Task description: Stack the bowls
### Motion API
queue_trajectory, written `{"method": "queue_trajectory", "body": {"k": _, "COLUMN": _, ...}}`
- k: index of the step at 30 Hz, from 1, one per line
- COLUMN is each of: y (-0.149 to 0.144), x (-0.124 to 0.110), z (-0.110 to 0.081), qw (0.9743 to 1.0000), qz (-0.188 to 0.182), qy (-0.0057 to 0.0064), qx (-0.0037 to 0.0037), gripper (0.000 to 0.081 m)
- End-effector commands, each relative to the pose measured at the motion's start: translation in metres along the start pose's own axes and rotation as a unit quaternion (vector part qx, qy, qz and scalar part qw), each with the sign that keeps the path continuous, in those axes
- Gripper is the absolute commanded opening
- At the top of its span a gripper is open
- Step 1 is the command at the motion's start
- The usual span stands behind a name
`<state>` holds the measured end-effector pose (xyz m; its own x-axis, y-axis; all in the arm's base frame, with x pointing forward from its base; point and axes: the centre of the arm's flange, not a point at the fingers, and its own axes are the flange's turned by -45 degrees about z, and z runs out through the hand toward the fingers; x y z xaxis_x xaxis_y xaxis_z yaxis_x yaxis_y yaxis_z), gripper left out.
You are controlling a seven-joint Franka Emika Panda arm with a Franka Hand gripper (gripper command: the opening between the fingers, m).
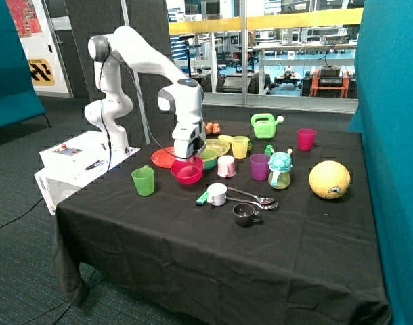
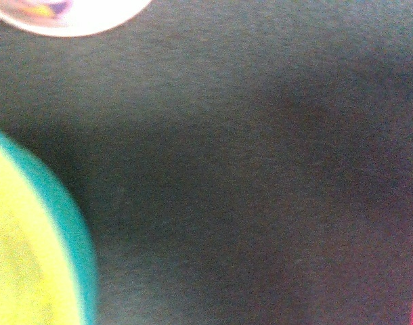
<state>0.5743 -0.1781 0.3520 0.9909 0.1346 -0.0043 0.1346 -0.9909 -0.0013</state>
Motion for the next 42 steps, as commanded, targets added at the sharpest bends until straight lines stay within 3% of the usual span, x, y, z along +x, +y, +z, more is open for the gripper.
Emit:
{"method": "queue_trajectory", "body": {"k": 1, "y": -0.025, "x": -0.001, "z": -0.016, "qw": 0.9995, "qz": -0.031, "qy": 0.0021, "qx": -0.00074, "gripper": 0.0000}}
{"method": "queue_trajectory", "body": {"k": 12, "y": -0.056, "x": 0.003, "z": -0.032, "qw": 0.9980, "qz": -0.063, "qy": 0.0021, "qx": -0.00080, "gripper": 0.0000}}
{"method": "queue_trajectory", "body": {"k": 19, "y": -0.081, "x": -0.005, "z": -0.041, "qw": 0.9953, "qz": -0.097, "qy": 0.0021, "qx": -0.00088, "gripper": 0.0000}}
{"method": "queue_trajectory", "body": {"k": 24, "y": -0.091, "x": -0.010, "z": -0.046, "qw": 0.9946, "qz": -0.104, "qy": 0.0021, "qx": -0.00089, "gripper": 0.0000}}
{"method": "queue_trajectory", "body": {"k": 42, "y": -0.128, "x": -0.026, "z": -0.050, "qw": 0.9899, "qz": -0.141, "qy": 0.0020, "qx": -0.00097, "gripper": 0.0000}}
